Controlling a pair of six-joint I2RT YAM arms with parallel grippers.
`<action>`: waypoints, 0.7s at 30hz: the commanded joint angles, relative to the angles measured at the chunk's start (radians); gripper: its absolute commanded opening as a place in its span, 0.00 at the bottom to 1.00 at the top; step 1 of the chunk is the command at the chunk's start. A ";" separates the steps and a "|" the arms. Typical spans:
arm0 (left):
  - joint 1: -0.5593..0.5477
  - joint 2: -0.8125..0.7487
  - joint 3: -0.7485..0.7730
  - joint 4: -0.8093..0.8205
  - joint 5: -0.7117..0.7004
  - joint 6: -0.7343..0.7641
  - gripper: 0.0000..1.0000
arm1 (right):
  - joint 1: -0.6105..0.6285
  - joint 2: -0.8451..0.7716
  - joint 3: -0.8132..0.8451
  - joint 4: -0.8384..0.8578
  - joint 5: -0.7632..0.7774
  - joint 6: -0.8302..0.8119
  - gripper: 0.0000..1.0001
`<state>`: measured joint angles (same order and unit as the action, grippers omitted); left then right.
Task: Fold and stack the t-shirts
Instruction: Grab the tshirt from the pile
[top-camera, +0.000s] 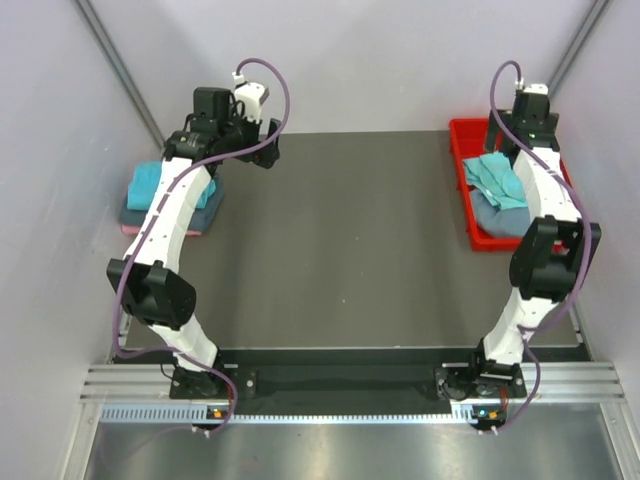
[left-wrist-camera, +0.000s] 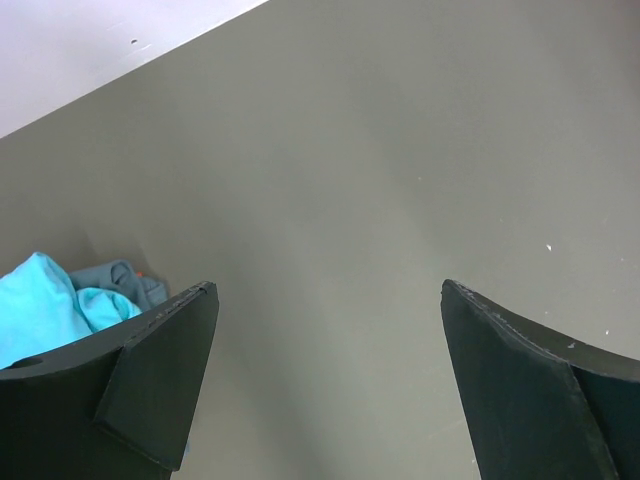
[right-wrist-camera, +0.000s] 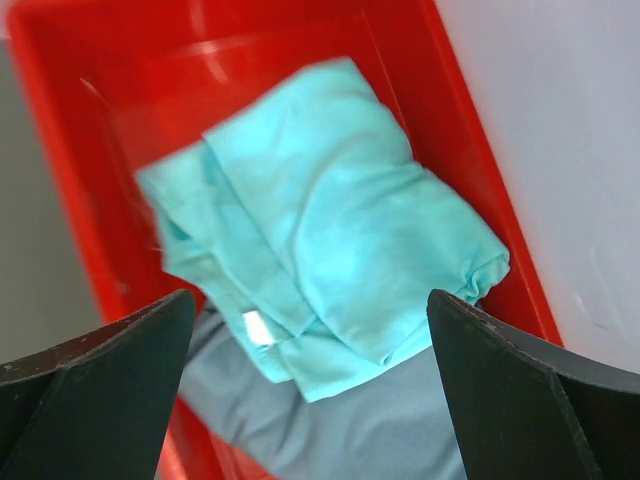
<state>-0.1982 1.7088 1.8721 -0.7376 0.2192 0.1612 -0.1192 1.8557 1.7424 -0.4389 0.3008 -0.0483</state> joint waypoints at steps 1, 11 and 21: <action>0.000 -0.070 -0.021 -0.009 -0.011 0.021 0.97 | -0.056 0.062 0.025 -0.029 -0.011 0.018 1.00; 0.000 -0.057 -0.030 -0.031 -0.026 0.049 0.97 | -0.135 0.168 0.000 -0.106 0.018 0.004 1.00; 0.000 -0.043 -0.016 -0.031 -0.020 0.047 0.97 | -0.146 0.273 0.037 -0.182 -0.065 0.011 0.92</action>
<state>-0.1986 1.6802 1.8420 -0.7731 0.2031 0.1921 -0.2584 2.1185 1.7412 -0.5877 0.2630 -0.0418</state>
